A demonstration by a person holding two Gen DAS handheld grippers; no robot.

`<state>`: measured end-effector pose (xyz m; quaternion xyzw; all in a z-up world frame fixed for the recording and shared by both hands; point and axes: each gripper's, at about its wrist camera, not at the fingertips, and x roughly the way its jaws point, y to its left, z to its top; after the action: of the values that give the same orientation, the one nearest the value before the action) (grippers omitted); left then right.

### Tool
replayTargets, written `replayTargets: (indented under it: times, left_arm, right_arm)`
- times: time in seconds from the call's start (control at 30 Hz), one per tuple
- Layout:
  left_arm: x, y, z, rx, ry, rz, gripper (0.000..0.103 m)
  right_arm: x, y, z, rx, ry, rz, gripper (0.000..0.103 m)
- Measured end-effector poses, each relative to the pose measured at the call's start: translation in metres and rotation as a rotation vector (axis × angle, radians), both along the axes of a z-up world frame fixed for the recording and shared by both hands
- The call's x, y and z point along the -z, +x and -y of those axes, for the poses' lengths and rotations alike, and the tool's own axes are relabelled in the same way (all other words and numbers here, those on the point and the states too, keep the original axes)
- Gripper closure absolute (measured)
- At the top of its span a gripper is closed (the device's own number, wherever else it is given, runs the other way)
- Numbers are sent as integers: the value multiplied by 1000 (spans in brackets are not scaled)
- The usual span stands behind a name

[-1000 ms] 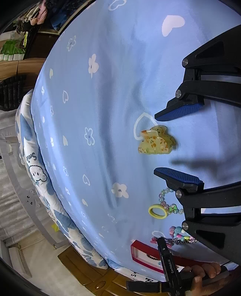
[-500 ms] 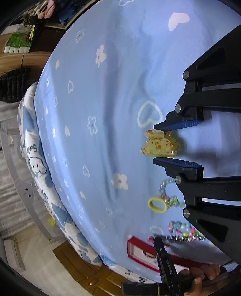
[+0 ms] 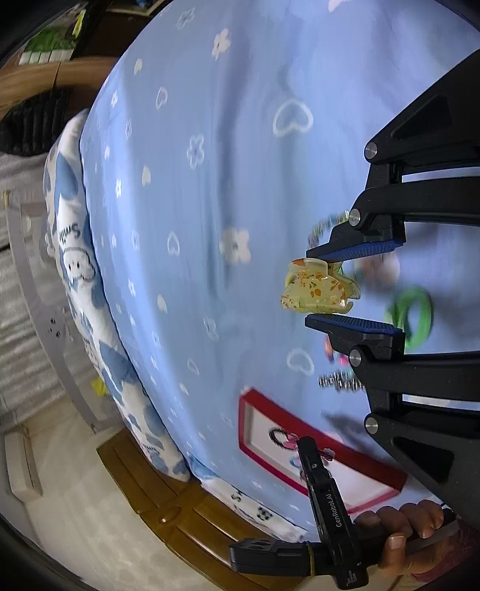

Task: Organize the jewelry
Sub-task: 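Carry the pink clip and yellow claw toward the tray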

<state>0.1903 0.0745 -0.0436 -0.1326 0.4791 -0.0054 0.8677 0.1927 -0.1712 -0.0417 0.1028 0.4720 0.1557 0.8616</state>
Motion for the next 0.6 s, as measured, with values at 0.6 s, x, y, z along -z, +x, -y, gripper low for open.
replayTargets:
  times: [0.6]
  left_arm:
    - [-27,-58,-56,-99,-1,46,85]
  right_arm:
    - [-15,-7,-92,-188,48,9,75]
